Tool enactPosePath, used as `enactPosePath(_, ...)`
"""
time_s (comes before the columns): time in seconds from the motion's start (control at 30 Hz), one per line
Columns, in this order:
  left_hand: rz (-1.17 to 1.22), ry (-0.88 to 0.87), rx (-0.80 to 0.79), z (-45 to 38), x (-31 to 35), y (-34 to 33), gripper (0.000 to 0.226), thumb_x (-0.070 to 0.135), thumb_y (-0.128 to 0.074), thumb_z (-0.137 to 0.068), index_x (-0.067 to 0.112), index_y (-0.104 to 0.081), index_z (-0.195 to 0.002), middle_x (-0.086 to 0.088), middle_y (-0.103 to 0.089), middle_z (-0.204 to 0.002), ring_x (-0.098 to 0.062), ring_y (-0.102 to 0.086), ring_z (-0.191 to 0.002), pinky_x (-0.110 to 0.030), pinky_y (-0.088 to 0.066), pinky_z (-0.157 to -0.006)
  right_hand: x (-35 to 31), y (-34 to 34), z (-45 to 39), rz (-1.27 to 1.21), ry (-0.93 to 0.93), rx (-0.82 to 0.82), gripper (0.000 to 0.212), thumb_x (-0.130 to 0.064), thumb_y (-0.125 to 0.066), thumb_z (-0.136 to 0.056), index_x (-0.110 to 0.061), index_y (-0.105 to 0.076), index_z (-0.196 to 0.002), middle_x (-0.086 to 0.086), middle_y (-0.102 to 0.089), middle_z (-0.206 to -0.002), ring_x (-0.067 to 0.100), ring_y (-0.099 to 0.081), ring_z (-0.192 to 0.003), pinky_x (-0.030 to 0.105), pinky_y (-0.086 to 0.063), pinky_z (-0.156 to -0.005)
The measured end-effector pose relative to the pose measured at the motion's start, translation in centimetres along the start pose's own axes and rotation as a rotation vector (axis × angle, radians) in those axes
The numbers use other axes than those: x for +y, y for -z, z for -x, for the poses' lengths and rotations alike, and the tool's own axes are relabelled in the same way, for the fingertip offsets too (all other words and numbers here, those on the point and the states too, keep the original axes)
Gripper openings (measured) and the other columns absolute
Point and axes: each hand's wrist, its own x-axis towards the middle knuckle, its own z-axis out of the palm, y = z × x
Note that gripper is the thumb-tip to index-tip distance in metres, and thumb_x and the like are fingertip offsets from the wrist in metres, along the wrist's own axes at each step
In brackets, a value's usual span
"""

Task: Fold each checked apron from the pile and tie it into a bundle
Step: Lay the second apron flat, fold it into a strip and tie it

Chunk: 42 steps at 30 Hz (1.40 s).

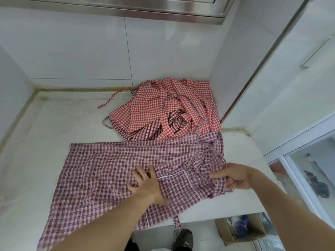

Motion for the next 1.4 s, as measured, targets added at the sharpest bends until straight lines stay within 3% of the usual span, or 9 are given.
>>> enactPosePath(0.2, -0.045, 0.023, -0.012, -0.3, -0.7, -0.4, 0.161, 0.064, -0.085, -0.059, 0.014, 0.048, -0.136, -0.029, 0.054, -0.136, -0.051, 0.038, -0.136, -0.073, 0.001, -0.113, 1.4, 0.3, 1.5, 0.356, -0.064, -0.021, 0.052, -0.008, -0.083, -0.065, -0.027, -0.061, -0.108, -0.003, -0.064, -0.099, 0.014, -0.042, -0.076, 0.021, -0.037, -0.059)
enactPosePath(0.3, -0.085, 0.038, -0.028, -0.3, -1.1, -0.1, 0.163, 0.068, -0.083, -0.058, 0.014, 0.05, -0.134, -0.03, 0.056, -0.134, -0.051, 0.038, -0.135, -0.073, 0.001, -0.113, 2.9, 1.3, 1.2, 0.672, -0.12, 0.291, 0.043, -0.01, -0.08, -0.069, -0.017, -0.057, -0.105, -0.003, -0.065, -0.096, 0.015, -0.057, -0.083, 0.027, -0.053, -0.07)
enactPosePath(0.43, -0.126, 0.051, -0.046, -0.2, -1.0, 0.0, 0.162, 0.069, -0.082, -0.059, 0.014, 0.048, -0.136, -0.03, 0.055, -0.135, -0.051, 0.037, -0.136, -0.073, 0.0, -0.113, 5.6, 3.4, 1.5, 0.585, -0.117, 0.559, 0.027, -0.023, -0.082, -0.078, -0.005, -0.065, -0.088, 0.006, -0.058, -0.068, 0.015, -0.048, -0.051, 0.021, -0.042, -0.044)
enactPosePath(0.53, -0.166, 0.053, -0.064, 0.0, -0.9, 0.0, 0.157, 0.071, -0.08, -0.061, 0.012, 0.041, -0.142, -0.031, 0.05, -0.14, -0.052, 0.036, -0.137, -0.072, -0.001, -0.114, 7.3, 5.1, 1.9, 0.626, -0.006, 0.935, 0.007, -0.012, -0.073, -0.083, -0.01, -0.067, -0.085, 0.008, -0.07, -0.082, 0.022, -0.061, -0.068, 0.03, -0.052, -0.058)
enactPosePath(0.67, -0.19, 0.052, -0.07, 0.1, -1.1, 0.0, 0.157, 0.069, -0.081, -0.061, 0.014, 0.042, -0.142, -0.029, 0.051, -0.14, -0.05, 0.035, -0.138, -0.073, -0.001, -0.114, 8.6, 6.8, 1.8, 0.256, 0.129, 1.12, 0.014, 0.002, -0.06, -0.087, -0.011, -0.063, -0.092, 0.014, -0.07, -0.084, 0.028, -0.067, -0.066, 0.039, -0.06, -0.06)
enactPosePath(0.87, -0.217, 0.038, -0.073, 0.9, -1.6, 0.4, 0.159, 0.064, -0.084, -0.061, 0.021, 0.05, -0.135, -0.022, 0.056, -0.138, -0.046, 0.037, -0.139, -0.074, -0.002, -0.112, 5.7, 9.1, 3.6, -0.759, 0.311, 0.765, 0.016, -0.006, -0.052, -0.101, 0.003, -0.055, -0.114, 0.017, -0.064, -0.104, 0.022, -0.071, -0.081, 0.031, -0.062, -0.059)
enactPosePath(1.1, -0.244, 0.041, -0.084, 1.4, -2.1, 0.4, 0.158, 0.064, -0.085, -0.061, 0.025, 0.05, -0.133, -0.019, 0.057, -0.137, -0.043, 0.039, -0.139, -0.072, -0.001, -0.114, 1.5, 10.7, 5.9, -0.041, 0.389, 1.149, 0.034, -0.026, -0.064, -0.094, 0.008, -0.067, -0.098, 0.011, -0.063, -0.07, 0.021, -0.057, -0.059, 0.029, -0.045, -0.057)
enactPosePath(1.27, -0.242, 0.043, -0.087, 1.5, -2.0, 0.5, 0.158, 0.063, -0.085, -0.061, 0.025, 0.05, -0.133, -0.018, 0.058, -0.137, -0.043, 0.039, -0.139, -0.071, -0.002, -0.115, -0.5, 11.4, 8.6, 0.442, 0.629, 1.323, 0.026, -0.018, -0.081, -0.082, -0.004, -0.071, -0.101, 0.011, -0.057, -0.125, 0.023, -0.054, -0.115, 0.024, -0.035, -0.095)
enactPosePath(1.4, -0.247, 0.052, -0.094, 1.4, -2.1, 0.6, 0.16, 0.064, -0.085, -0.06, 0.025, 0.051, -0.133, -0.019, 0.057, -0.137, -0.044, 0.039, -0.138, -0.072, -0.002, -0.114, 0.1, 14.0, 9.4, 0.49, 0.605, 1.407, 0.028, -0.007, -0.079, -0.081, -0.001, -0.071, -0.107, 0.022, -0.062, -0.12, 0.028, -0.057, -0.102, 0.03, -0.04, -0.088)
